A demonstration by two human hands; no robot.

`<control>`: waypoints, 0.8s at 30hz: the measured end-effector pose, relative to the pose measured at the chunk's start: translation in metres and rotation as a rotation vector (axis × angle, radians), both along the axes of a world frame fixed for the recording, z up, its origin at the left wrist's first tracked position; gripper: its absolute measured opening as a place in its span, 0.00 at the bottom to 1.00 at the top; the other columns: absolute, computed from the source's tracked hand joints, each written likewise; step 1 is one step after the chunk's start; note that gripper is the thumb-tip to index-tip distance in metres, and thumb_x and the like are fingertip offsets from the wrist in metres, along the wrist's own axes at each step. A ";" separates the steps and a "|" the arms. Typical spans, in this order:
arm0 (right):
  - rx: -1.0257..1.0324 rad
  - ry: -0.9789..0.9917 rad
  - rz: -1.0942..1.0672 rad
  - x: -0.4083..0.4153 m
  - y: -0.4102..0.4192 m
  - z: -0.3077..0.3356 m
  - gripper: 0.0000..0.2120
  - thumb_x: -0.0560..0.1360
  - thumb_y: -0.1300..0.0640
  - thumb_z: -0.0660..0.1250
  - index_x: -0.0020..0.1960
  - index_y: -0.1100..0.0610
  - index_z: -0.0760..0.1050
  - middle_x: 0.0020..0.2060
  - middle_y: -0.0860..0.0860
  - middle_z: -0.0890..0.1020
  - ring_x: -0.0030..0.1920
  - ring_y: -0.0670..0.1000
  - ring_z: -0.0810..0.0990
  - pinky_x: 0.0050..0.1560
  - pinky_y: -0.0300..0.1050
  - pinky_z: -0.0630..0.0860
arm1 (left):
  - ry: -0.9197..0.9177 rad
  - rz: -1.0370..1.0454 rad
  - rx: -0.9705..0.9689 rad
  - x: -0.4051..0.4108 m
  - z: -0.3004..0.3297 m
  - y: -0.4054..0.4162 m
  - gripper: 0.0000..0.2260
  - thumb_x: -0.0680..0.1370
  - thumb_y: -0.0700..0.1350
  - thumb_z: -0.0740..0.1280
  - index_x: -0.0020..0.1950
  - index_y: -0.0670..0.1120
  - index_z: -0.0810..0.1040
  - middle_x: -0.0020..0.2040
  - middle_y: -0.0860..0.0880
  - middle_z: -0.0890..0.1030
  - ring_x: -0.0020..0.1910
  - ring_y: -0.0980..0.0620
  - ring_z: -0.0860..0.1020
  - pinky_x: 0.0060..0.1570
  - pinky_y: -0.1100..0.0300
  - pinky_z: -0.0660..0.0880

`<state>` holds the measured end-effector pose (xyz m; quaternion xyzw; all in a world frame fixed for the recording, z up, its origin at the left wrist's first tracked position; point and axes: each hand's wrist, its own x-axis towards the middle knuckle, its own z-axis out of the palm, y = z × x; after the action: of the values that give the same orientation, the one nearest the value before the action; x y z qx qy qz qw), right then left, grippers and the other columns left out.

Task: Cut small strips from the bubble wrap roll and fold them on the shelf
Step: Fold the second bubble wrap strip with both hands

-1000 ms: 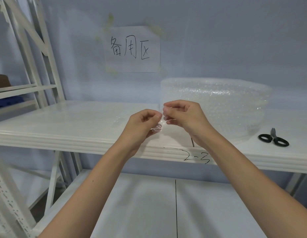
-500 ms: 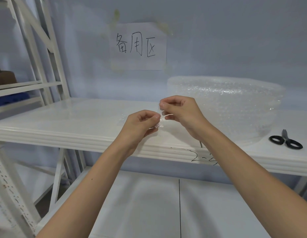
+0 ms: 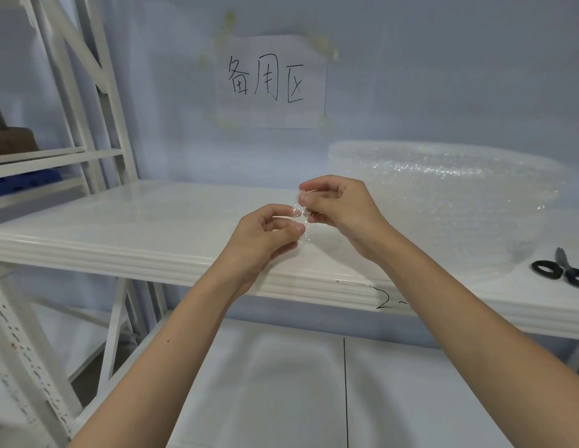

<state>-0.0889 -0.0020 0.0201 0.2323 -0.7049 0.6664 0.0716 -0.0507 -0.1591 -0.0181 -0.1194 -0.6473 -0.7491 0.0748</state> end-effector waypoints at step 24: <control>0.336 -0.136 -0.184 -0.073 -0.063 -0.034 0.17 0.70 0.52 0.75 0.55 0.58 0.80 0.49 0.55 0.80 0.42 0.52 0.78 0.34 0.39 0.69 | 0.022 0.373 0.110 -0.013 0.003 -0.035 0.09 0.79 0.38 0.61 0.50 0.47 0.80 0.46 0.48 0.79 0.45 0.50 0.78 0.50 0.56 0.79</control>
<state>-0.1622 -0.0650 -0.0135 0.1300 -0.8276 0.5443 0.0445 -0.0639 -0.1945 -0.0149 -0.0012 -0.6154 -0.7552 0.2256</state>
